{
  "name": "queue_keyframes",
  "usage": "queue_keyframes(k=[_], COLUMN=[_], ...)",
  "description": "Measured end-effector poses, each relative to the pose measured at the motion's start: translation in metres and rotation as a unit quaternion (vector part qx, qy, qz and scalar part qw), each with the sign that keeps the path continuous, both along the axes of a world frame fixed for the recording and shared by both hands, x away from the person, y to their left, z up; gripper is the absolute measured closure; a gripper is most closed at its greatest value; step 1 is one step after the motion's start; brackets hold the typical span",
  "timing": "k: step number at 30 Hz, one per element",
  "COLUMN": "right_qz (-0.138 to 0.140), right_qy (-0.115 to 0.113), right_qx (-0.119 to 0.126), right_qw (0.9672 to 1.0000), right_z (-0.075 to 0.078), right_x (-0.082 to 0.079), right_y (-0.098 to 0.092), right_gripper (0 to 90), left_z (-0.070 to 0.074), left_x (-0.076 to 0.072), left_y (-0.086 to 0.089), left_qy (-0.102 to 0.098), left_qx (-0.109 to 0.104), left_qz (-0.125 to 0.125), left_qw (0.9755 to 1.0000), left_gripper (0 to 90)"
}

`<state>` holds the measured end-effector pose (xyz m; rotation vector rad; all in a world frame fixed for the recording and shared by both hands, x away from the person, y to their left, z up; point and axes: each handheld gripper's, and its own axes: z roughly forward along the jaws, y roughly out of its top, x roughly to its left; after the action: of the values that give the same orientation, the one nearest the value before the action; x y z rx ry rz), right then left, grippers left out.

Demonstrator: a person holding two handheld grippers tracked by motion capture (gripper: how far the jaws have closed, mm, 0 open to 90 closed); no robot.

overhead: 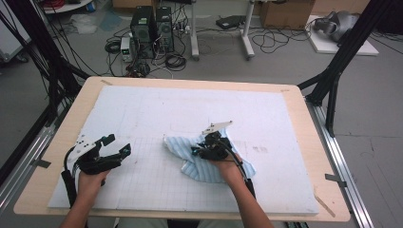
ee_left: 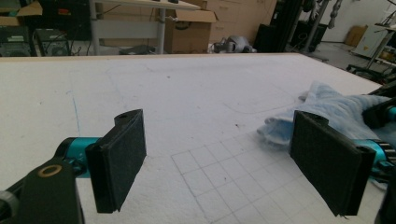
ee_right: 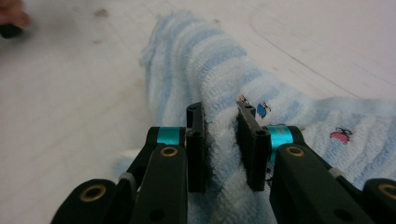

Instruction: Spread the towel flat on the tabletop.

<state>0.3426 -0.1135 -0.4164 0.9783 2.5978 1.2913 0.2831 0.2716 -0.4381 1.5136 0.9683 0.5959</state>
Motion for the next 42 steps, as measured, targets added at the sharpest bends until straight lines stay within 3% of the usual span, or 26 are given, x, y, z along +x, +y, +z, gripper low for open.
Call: queue_keyframes(k=[3,6,7,10,13,14,16,17,18,22,25,26,28,30,31,35,37,38,40,42], right_qz=[0.016,0.021,0.021,0.0,-0.027,-0.036,-0.036,-0.037,-0.028,-0.017,0.003,0.008,0.02,0.021,0.023,0.021,-0.014,-0.029,-0.029,-0.027], right_qy=[0.009,0.009,0.006,-0.012,-0.051,-0.065,-0.083,-0.085,-0.085,-0.061,-0.04,-0.036,-0.022,-0.032,-0.031,-0.035,-0.042,-0.034,-0.048,-0.042], right_qx=[0.039,0.037,0.034,0.04,0.064,0.056,0.012,-0.022,-0.081,-0.1,-0.094,-0.095,-0.096,-0.105,-0.11,-0.101,-0.069,-0.054,-0.089,-0.113], right_qw=[0.9991,0.9991,0.9992,0.9991,0.9963,0.9956,0.9958,0.9955,0.9927,0.993,0.9948,0.9948,0.9949,0.9937,0.9932,0.994,0.9966,0.9976,0.9945,0.9923], right_z=[0.004,0.003,0.001,0.002,0.016,0.02,0.024,0.024,0.018,0.004,-0.008,-0.011,-0.018,-0.019,-0.018,-0.015,-0.01,-0.008,-0.011,-0.018], right_x=[-0.007,-0.008,-0.007,-0.003,0.003,0.006,0.012,0.016,0.023,0.033,0.039,0.041,0.044,0.044,0.043,0.043,0.045,0.048,0.05,0.052], right_y=[0.012,0.017,0.019,0.015,-0.005,-0.012,-0.021,-0.023,-0.023,-0.018,-0.008,-0.005,-0.002,0.0,0.001,-0.001,-0.005,-0.007,-0.003,0.003], right_gripper=[75.3,73.6,70.2,44.3,39.6,41.2,46.2,48.2,49.8,49.9,50.6,54.3,70.3,85.5,88.8,88.1,52.0,45.7,44.9,48.3], left_z=[0.0,0.001,0.001,0.0,0.0,0.0,0.0,0.0,0.0,0.0,0.0,0.0,0.0,0.0,0.0,0.0,0.0,0.0,-0.001,-0.001], left_x=[-0.001,-0.001,-0.001,0.0,0.0,0.0,0.0,0.0,0.0,0.001,0.001,0.001,0.001,0.001,0.001,0.001,0.001,0.001,0.001,0.001], left_y=[0.0,0.001,0.001,0.001,0.0,0.0,0.0,0.0,0.0,-0.001,-0.001,-0.001,-0.001,0.0,0.0,-0.001,-0.001,-0.002,-0.003,-0.003], left_qy=[-0.002,-0.003,-0.002,-0.003,-0.002,-0.002,-0.003,-0.003,-0.001,0.0,0.002,0.001,0.003,0.003,0.003,0.004,0.004,0.004,0.004,0.004], left_qx=[-0.001,-0.004,-0.004,-0.004,-0.001,-0.001,-0.002,-0.002,-0.002,-0.001,0.001,0.001,0.0,0.0,0.001,0.001,0.0,0.0,-0.001,0.0], left_qz=[0.0,0.002,0.002,0.002,0.001,0.0,0.0,0.0,-0.001,-0.001,-0.001,0.0,0.001,0.001,0.001,-0.001,-0.002,-0.003,-0.003,-0.003], left_qw=[1.0,1.0,1.0,1.0,1.0,1.0,1.0,1.0,1.0,1.0,1.0,1.0,1.0,1.0,1.0,1.0,1.0,1.0,1.0,1.0], left_gripper=[19.3,19.3,19.3,19.3,19.3,19.3,19.3,19.3,19.3,19.3,19.3,19.3,19.3,19.3,19.3,19.3,19.3,19.3,19.3,19.3])
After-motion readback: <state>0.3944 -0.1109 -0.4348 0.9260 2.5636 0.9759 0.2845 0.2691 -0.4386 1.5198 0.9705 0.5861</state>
